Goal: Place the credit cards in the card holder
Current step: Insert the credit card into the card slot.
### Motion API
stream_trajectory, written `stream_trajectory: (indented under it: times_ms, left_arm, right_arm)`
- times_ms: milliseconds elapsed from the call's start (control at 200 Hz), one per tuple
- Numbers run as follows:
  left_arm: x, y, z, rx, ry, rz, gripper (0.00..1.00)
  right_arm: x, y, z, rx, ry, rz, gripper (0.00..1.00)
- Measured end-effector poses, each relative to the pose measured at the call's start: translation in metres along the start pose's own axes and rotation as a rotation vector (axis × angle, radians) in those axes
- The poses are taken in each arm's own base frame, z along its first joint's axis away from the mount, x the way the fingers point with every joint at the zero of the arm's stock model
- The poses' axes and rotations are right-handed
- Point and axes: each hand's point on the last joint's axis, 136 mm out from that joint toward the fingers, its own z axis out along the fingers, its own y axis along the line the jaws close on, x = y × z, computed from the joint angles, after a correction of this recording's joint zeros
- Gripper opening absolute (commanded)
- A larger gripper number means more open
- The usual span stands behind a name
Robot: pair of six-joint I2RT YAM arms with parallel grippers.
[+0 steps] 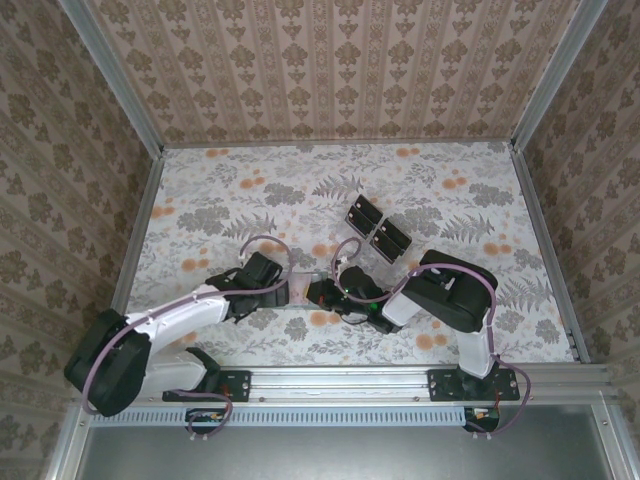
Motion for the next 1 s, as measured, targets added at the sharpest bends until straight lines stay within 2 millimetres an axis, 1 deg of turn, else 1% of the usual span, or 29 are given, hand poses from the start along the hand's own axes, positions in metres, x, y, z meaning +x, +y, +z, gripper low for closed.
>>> stream_trajectory:
  times_ms: [170, 260, 380, 565, 1000]
  left_arm:
    - [-0.004, 0.012, -0.008, -0.043, -0.02, -0.042, 1.0]
    - [-0.003, 0.02, -0.007, -0.07, -0.011, -0.069, 1.0]
    - [-0.001, 0.026, -0.004, -0.094, 0.004, -0.09, 1.0]
    - [0.005, 0.028, 0.002, -0.11, 0.031, -0.088, 1.0]
    - [0.008, 0.027, 0.006, -0.113, 0.044, -0.085, 1.0]
  right_arm:
    - [0.001, 0.0, 0.001, -0.003, 0.006, 0.01, 0.0]
    - [0.001, 0.0, 0.001, -0.004, 0.006, 0.011, 0.0]
    - [0.001, 0.001, 0.001, -0.006, 0.009, 0.01, 0.0]
    - [0.001, 0.0, 0.001, -0.01, 0.017, 0.012, 0.0]
    - [0.001, 0.002, 0.007, -0.03, 0.097, 0.026, 0.0]
